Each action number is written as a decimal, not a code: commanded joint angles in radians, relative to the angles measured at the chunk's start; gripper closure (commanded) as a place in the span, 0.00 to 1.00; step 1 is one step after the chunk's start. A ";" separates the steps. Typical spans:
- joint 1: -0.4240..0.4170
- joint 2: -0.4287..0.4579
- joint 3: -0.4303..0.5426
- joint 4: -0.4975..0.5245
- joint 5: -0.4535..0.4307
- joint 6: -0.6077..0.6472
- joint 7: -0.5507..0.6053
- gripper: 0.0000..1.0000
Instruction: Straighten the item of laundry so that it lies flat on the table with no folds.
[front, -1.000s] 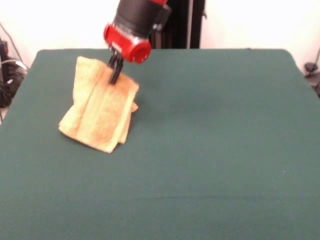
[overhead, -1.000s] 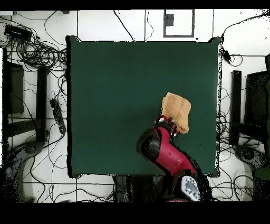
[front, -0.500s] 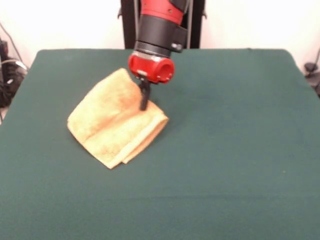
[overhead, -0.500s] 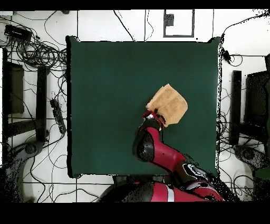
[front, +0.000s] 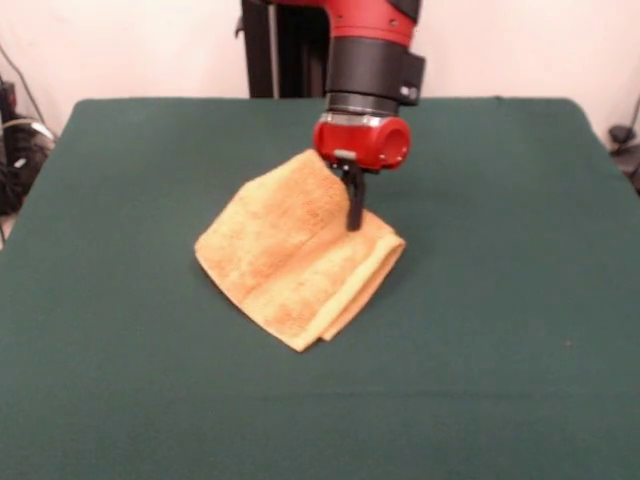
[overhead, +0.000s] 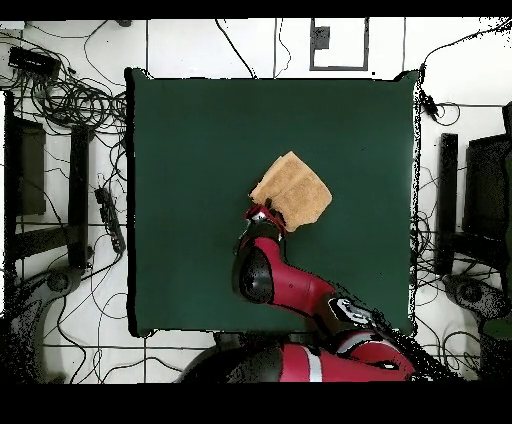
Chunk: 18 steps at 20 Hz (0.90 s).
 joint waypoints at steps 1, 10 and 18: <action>0.125 0.004 0.041 -0.013 0.074 0.104 0.114 1.00; 0.254 -0.013 -0.105 0.004 0.235 0.411 0.068 0.00; 0.344 -0.008 -0.194 -0.005 0.256 0.488 0.091 0.00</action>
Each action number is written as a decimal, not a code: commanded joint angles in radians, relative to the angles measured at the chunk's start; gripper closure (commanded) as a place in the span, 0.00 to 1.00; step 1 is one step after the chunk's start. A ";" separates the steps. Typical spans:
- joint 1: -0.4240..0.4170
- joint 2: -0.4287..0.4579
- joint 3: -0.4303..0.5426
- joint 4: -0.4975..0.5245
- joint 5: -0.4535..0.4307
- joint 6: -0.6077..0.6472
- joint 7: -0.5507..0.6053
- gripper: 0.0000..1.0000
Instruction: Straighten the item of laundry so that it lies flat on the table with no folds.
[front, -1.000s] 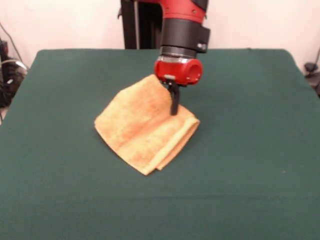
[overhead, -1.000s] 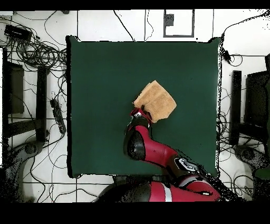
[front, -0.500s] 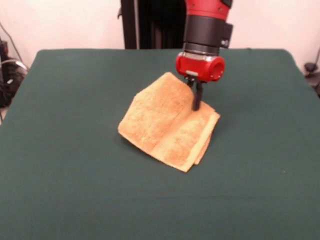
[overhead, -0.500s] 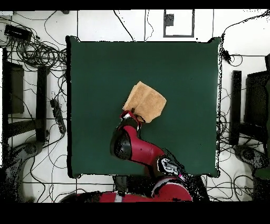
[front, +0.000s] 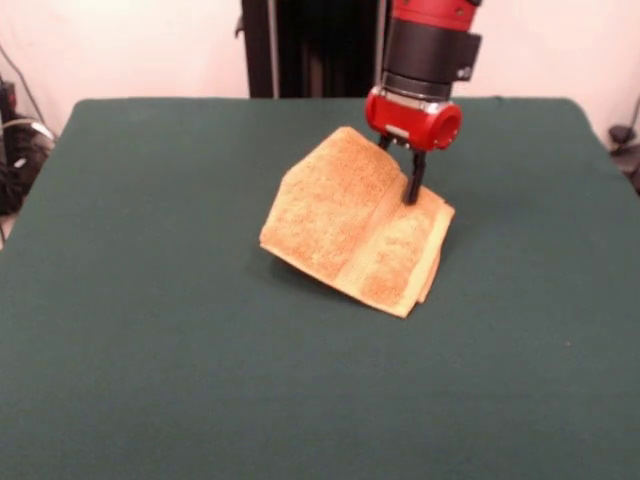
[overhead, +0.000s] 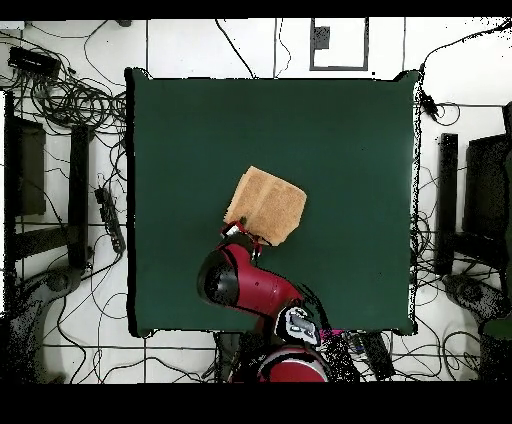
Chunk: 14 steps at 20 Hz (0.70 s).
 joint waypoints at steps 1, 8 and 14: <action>0.081 0.035 -0.039 0.001 0.091 0.162 0.114 0.00; 0.061 -0.028 0.000 0.047 0.090 0.229 0.164 0.00; 0.037 -0.115 0.016 0.025 0.093 0.520 0.144 0.00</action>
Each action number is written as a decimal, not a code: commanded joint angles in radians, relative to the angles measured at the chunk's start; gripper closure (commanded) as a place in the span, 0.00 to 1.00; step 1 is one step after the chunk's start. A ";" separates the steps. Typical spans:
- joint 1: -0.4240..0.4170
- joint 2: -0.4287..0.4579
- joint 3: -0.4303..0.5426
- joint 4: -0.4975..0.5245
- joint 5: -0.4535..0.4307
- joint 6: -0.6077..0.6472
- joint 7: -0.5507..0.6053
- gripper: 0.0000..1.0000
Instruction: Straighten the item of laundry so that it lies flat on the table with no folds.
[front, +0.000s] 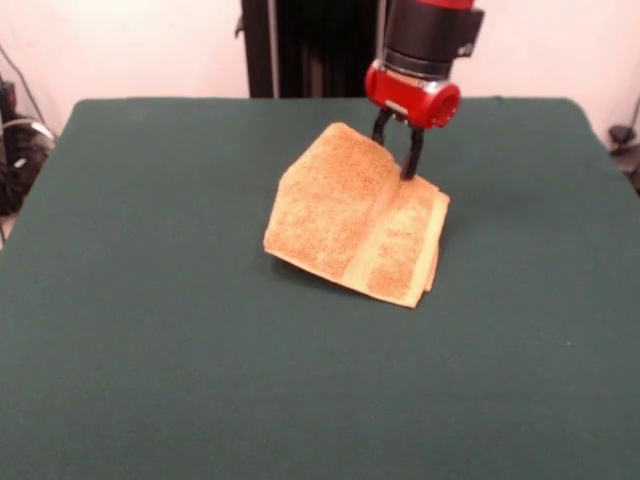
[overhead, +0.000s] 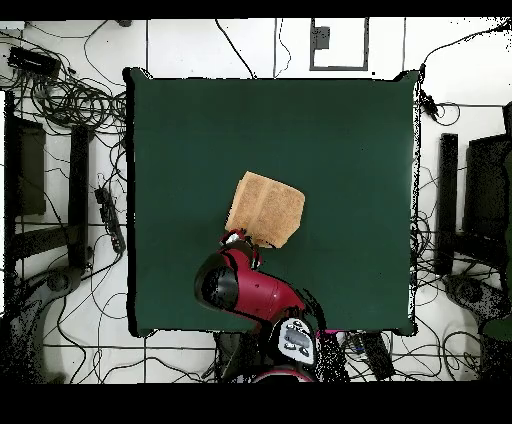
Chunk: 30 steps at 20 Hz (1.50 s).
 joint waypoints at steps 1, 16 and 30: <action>0.014 -0.078 0.045 -0.003 0.069 0.402 0.149 0.00; 0.110 -0.117 -0.111 -0.225 0.019 0.394 0.219 0.00; 0.147 -0.057 -0.135 -0.408 0.042 0.392 0.150 0.00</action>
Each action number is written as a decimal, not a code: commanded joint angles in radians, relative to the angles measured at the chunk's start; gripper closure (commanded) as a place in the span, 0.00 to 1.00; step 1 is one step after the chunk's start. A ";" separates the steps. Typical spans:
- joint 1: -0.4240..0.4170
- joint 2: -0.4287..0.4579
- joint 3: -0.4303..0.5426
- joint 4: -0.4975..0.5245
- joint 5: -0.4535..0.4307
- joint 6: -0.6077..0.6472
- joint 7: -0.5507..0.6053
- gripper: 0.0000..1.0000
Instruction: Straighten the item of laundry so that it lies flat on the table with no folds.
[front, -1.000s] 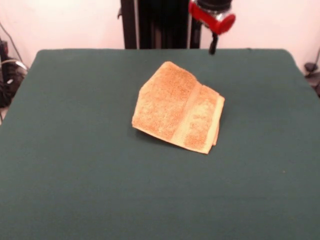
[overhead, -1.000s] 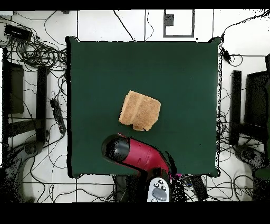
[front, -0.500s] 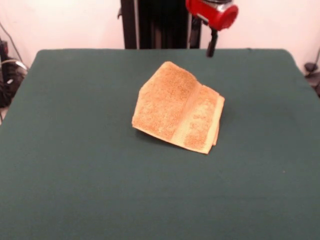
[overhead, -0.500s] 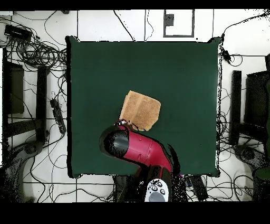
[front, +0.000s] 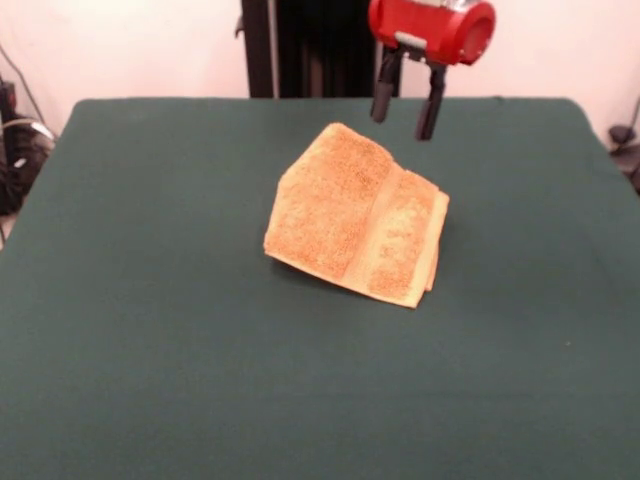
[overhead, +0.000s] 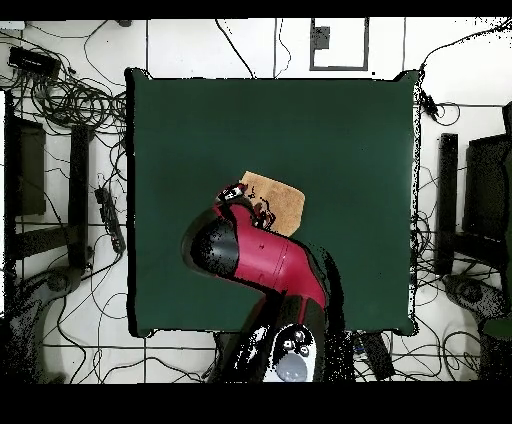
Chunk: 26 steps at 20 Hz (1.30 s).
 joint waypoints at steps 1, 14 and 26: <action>0.052 0.082 0.019 -0.147 0.040 0.082 0.149 0.00; -0.028 0.250 0.115 -0.202 -0.065 -0.265 0.090 0.00; -0.069 0.352 0.186 -0.207 -0.076 -0.218 0.042 0.00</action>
